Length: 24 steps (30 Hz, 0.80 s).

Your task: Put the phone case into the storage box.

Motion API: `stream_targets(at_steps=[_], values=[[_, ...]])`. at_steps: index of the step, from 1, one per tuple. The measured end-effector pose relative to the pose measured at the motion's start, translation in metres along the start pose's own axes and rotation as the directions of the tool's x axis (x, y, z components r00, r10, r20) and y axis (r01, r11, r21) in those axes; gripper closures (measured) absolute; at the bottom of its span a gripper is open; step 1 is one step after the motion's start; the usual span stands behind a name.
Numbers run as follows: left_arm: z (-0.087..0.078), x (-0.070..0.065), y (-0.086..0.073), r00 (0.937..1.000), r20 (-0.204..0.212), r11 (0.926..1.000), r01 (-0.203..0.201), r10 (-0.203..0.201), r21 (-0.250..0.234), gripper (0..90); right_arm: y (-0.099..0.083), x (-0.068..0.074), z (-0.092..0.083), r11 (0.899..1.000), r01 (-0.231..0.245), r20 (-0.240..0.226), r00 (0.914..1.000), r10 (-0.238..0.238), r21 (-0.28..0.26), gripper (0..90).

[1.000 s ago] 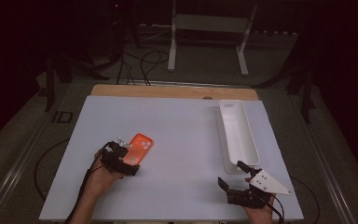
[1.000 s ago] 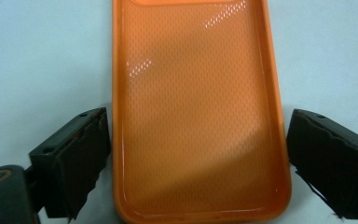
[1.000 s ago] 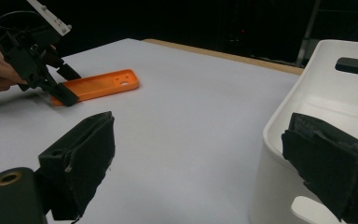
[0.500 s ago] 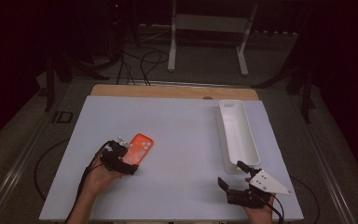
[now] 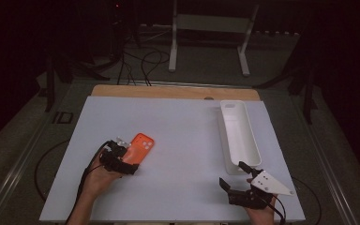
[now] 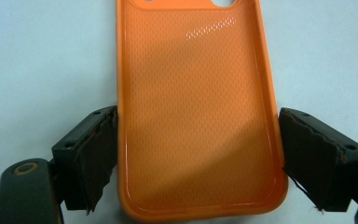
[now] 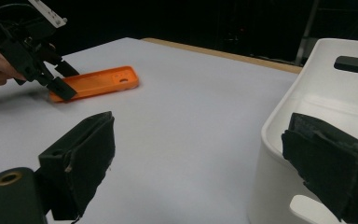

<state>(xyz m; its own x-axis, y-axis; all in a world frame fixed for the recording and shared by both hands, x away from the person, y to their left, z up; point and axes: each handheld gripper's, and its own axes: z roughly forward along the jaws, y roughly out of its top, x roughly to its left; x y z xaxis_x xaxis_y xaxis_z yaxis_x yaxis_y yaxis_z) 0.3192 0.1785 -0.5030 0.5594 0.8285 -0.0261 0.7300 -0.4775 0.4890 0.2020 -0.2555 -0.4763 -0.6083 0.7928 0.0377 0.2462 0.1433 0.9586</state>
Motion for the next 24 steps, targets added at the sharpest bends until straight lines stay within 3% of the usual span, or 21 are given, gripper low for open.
stream_targets(at_steps=[24], values=[[-0.016,-0.003,-0.002,0.9997,-0.021,0.9944,-0.015,0.013,-0.104,16.4,0.0,0.0,0.003,1.0,-0.002,0.0,1.0,0.002,0.004,8.9]])
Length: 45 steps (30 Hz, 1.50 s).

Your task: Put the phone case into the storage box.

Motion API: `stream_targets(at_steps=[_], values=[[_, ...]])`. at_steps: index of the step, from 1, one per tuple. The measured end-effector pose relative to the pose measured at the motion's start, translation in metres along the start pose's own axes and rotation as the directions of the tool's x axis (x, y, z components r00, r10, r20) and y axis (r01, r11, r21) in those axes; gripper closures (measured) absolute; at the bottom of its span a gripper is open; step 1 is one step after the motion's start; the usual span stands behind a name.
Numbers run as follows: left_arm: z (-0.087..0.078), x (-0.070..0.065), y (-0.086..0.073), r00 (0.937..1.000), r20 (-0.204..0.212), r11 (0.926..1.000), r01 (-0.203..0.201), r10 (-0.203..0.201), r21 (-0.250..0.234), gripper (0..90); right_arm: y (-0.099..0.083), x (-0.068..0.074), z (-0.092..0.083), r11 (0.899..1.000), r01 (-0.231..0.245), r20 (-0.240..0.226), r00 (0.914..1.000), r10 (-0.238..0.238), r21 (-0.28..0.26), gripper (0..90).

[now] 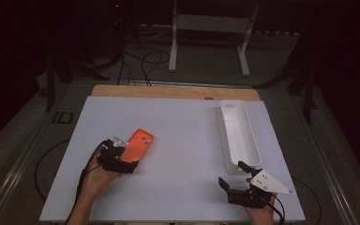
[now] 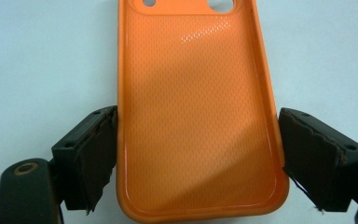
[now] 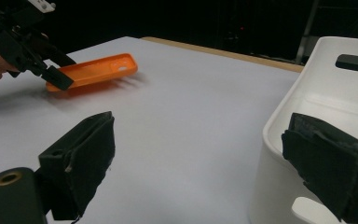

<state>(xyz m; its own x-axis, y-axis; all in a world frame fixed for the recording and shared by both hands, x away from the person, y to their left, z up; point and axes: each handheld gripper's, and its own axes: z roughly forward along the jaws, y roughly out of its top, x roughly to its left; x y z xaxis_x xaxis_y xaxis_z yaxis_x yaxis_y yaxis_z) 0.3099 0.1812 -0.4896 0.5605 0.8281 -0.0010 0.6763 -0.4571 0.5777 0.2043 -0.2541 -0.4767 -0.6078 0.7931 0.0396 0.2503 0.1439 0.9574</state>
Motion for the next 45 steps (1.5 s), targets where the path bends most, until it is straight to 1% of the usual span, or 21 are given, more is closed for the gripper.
stream_targets(at_steps=[5,11,16,20,24,27,29,30,31,36,37,39,40,42,45], values=[[-0.005,-0.004,-0.001,0.9999,-0.01,0.9992,-0.014,0.014,-0.038,16.4,0.001,0.0,0.001,1.0,-0.001,0.0,1.0,0.001,-0.004,8.9],[-0.011,-0.008,-0.002,0.9994,-0.026,0.9964,-0.027,0.025,-0.081,16.4,0.003,0.002,0.003,1.0,-0.001,-0.005,1.0,0.001,-0.002,8.9],[-0.017,-0.01,-0.003,0.9992,-0.029,0.9912,-0.032,0.029,-0.128,16.4,0.007,0.001,0.004,1.0,-0.005,-0.003,1.0,0.005,-0.007,8.9],[-0.019,-0.012,-0.003,0.999,-0.032,0.9879,-0.035,0.031,-0.151,16.4,0.011,0.0,0.005,1.0,-0.015,-0.003,0.9999,0.015,-0.011,8.8],[-0.022,-0.014,-0.003,0.9987,-0.034,0.9839,-0.044,0.038,-0.174,16.4,0.016,0.0,0.008,1.0,-0.025,-0.018,0.9995,0.025,-0.011,8.9],[-0.024,-0.016,-0.004,0.9985,-0.034,0.979,-0.049,0.043,-0.198,16.4,0.02,0.001,0.012,0.999,-0.028,-0.023,0.9993,0.028,-0.014,8.8],[-0.024,-0.016,-0.004,0.9984,-0.037,0.978,-0.049,0.043,-0.203,16.4,0.022,0.001,0.014,0.999,-0.028,-0.024,0.9993,0.028,-0.016,8.9],[-0.026,-0.017,-0.004,0.9984,-0.036,0.9756,-0.051,0.044,-0.214,16.4,0.024,0.001,0.015,0.999,-0.029,-0.026,0.9992,0.029,-0.013,8.9],[-0.026,-0.018,-0.004,0.9985,-0.033,0.9744,-0.05,0.044,-0.219,16.4,0.028,0.003,0.019,1.0,-0.026,-0.033,0.9991,0.026,-0.016,8.9],[-0.028,-0.019,-0.004,0.998,-0.036,0.971,-0.059,0.052,-0.232,16.5,0.037,0.007,0.029,1.0,-0.017,-0.048,0.9987,0.016,-0.02,8.9],[-0.03,-0.019,-0.004,0.9978,-0.04,0.9682,-0.06,0.052,-0.243,16.5,0.038,0.008,0.031,1.0,-0.015,-0.052,0.9986,0.014,-0.02,8.9],[-0.031,-0.019,-0.004,0.9979,-0.041,0.9675,-0.059,0.05,-0.246,16.5,0.039,0.008,0.033,1.0,-0.015,-0.051,0.9986,0.014,-0.017,8.8],[-0.032,-0.018,-0.004,0.9978,-0.042,0.966,-0.061,0.052,-0.251,16.6,0.041,0.009,0.037,1.0,-0.016,-0.052,0.9985,0.015,-0.011,8.8],[-0.033,-0.018,-0.004,0.998,-0.045,0.9639,-0.056,0.046,-0.261,16.6,0.042,0.009,0.039,1.0,-0.018,-0.054,0.9984,0.018,-0.01,8.9],[-0.035,-0.018,-0.004,0.9979,-0.043,0.962,-0.057,0.048,-0.267,16.7,0.042,0.011,0.043,1.0,-0.019,-0.06,0.998,0.019,-0.011,8.9]])
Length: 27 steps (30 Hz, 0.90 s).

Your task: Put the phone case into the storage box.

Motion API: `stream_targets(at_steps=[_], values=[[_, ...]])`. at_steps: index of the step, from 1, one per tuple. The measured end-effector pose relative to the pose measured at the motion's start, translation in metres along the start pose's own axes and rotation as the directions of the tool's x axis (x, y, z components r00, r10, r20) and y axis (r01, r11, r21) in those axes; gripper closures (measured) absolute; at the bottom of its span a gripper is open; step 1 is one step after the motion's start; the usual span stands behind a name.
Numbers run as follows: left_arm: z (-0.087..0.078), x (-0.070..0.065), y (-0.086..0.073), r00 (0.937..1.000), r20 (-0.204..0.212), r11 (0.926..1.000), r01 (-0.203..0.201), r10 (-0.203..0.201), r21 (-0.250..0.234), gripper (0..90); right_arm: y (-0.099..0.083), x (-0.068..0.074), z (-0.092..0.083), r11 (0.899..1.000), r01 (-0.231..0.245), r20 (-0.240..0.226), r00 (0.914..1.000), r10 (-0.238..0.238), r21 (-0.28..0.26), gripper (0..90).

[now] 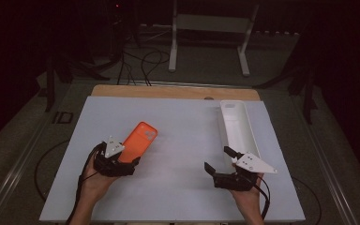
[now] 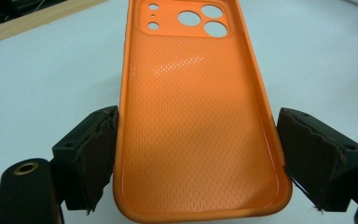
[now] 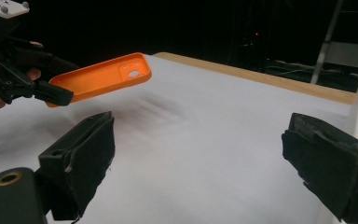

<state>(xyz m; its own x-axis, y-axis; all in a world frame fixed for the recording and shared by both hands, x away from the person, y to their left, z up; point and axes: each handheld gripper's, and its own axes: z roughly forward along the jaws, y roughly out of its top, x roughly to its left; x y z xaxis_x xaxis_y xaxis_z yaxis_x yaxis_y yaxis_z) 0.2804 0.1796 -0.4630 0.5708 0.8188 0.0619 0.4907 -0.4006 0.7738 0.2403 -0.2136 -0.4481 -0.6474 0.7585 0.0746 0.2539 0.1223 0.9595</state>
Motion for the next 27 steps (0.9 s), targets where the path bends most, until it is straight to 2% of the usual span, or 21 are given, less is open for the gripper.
stream_targets(at_steps=[8,13,19,21,22,27], values=[[-0.004,-0.007,0.005,0.9998,-0.003,0.9995,-0.02,0.019,-0.026,16.7,-0.001,0.007,0.014,1.0,0.002,-0.037,0.9993,-0.001,0.024,8.8],[-0.007,-0.013,0.01,0.9994,0.001,0.9983,-0.034,0.035,-0.046,16.8,0.006,0.012,0.029,0.999,-0.019,-0.082,0.9964,0.021,0.036,8.8],[-0.011,-0.019,0.014,0.9986,0.01,0.9967,-0.05,0.051,-0.063,16.7,0.014,0.014,0.046,0.998,-0.041,-0.117,0.992,0.047,0.053,8.8],[-0.011,-0.019,0.015,0.9986,0.011,0.9965,-0.051,0.052,-0.066,16.7,0.014,0.014,0.046,0.998,-0.041,-0.117,0.992,0.047,0.053,8.8],[-0.014,-0.022,0.017,0.9982,0.019,0.9955,-0.055,0.056,-0.077,16.7,0.019,0.014,0.054,0.997,-0.056,-0.136,0.9886,0.064,0.061,8.8],[-0.016,-0.025,0.019,0.9975,0.029,0.9943,-0.061,0.064,-0.087,16.7,0.024,0.013,0.063,0.994,-0.085,-0.157,0.983,0.095,0.072,8.8]])
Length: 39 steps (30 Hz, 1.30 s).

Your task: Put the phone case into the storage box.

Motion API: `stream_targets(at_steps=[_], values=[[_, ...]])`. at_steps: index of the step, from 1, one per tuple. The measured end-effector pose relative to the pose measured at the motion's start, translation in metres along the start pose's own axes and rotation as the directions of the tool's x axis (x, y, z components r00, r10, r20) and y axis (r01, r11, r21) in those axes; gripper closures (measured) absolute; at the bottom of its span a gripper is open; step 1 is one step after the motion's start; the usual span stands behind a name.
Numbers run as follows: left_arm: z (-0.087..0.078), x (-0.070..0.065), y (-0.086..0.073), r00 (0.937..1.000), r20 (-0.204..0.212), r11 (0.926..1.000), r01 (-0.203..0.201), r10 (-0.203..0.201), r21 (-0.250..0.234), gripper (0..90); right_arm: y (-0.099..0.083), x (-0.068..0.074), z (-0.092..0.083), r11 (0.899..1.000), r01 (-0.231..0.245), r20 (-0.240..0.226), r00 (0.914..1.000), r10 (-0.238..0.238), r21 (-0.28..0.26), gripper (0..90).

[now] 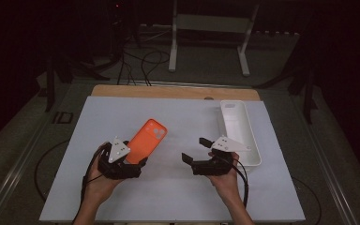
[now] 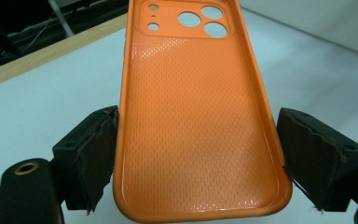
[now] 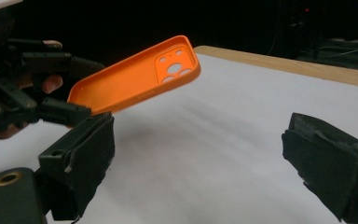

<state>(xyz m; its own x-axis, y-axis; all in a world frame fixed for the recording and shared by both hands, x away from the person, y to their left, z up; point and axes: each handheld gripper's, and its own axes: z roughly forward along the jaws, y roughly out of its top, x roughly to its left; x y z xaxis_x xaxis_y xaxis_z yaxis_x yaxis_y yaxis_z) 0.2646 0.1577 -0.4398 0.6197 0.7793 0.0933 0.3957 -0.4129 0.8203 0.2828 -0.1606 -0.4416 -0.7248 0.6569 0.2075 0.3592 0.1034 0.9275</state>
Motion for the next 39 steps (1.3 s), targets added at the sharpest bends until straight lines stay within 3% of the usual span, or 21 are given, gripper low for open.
stream_targets(at_steps=[12,19,26,35,39], values=[[-0.002,-0.009,0.004,0.9997,0.019,0.9998,-0.017,0.017,-0.014,16.7,0.01,-0.003,0.02,0.998,-0.057,-0.046,0.9972,0.058,0.027,8.8],[-0.003,-0.015,0.007,0.9987,0.039,0.9992,-0.031,0.032,-0.027,16.7,0.011,-0.005,0.03,0.993,-0.102,-0.081,0.9911,0.106,0.052,8.8],[-0.003,-0.023,0.012,0.9968,0.056,0.9978,-0.056,0.058,-0.037,16.7,0.017,-0.001,0.04,0.991,-0.107,-0.108,0.9875,0.115,0.077,8.8],[-0.004,-0.029,0.015,0.9933,0.096,0.9964,-0.059,0.065,-0.06,16.7,0.024,0.004,0.051,0.988,-0.113,-0.132,0.9832,0.126,0.106,9.1],[-0.003,-0.032,0.016,0.9915,0.112,0.9961,-0.059,0.066,-0.065,16.7,0.025,0.004,0.054,0.984,-0.134,-0.156,0.9761,0.151,0.117,12.4]])
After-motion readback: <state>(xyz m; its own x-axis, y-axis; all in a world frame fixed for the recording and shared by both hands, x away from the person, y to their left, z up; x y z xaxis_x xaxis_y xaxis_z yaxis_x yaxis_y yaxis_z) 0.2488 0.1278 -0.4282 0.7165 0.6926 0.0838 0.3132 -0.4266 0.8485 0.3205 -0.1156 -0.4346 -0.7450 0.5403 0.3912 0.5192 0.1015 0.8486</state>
